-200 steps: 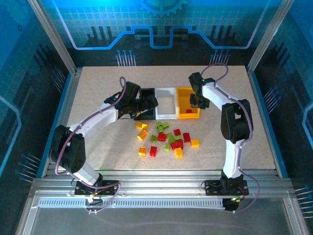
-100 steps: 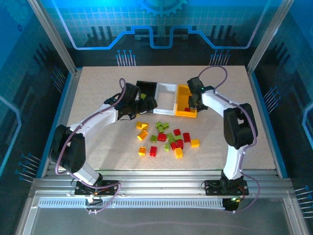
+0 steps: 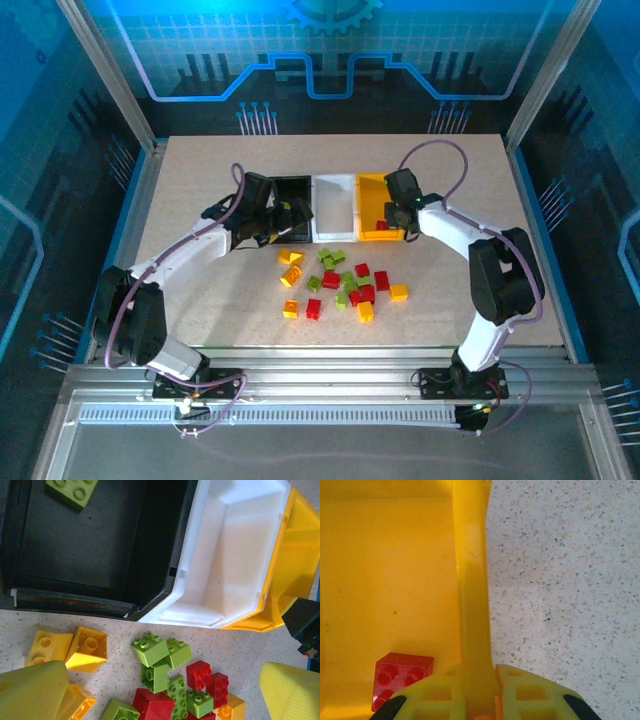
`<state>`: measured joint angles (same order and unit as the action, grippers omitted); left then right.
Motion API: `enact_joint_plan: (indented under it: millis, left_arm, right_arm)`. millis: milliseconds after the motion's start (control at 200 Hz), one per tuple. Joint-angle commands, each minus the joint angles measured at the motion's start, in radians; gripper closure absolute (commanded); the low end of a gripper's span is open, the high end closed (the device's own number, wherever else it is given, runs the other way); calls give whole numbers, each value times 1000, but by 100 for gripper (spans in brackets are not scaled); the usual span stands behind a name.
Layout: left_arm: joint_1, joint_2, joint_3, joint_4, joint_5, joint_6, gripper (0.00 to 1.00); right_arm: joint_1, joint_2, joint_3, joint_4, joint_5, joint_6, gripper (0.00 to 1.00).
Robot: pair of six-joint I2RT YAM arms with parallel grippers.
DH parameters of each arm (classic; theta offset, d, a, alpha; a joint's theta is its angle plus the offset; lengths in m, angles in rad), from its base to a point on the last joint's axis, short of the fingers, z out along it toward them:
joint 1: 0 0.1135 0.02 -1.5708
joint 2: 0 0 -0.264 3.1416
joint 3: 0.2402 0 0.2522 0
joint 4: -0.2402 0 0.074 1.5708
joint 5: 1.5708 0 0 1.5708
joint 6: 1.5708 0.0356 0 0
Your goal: Sort the legos into containers by color
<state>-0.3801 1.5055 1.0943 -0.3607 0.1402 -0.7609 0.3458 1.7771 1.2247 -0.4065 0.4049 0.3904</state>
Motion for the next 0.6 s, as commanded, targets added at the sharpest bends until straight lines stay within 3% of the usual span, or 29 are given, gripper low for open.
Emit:
enact_joint_plan:
  millis: [0, 115, 595]
  left_arm:
    - [21, -39, -13, 2, 41, -14, 1]
    - [31, -64, -16, -2, 41, -12, 1]
    - [56, -100, -37, -13, 48, -8, 1]
  right_arm:
    - [0, 61, 161, -143, 12, -10, 100]
    - [-16, 119, 237, -269, -37, 9, 100]
    - [-46, 125, 173, -257, -141, -29, 100]
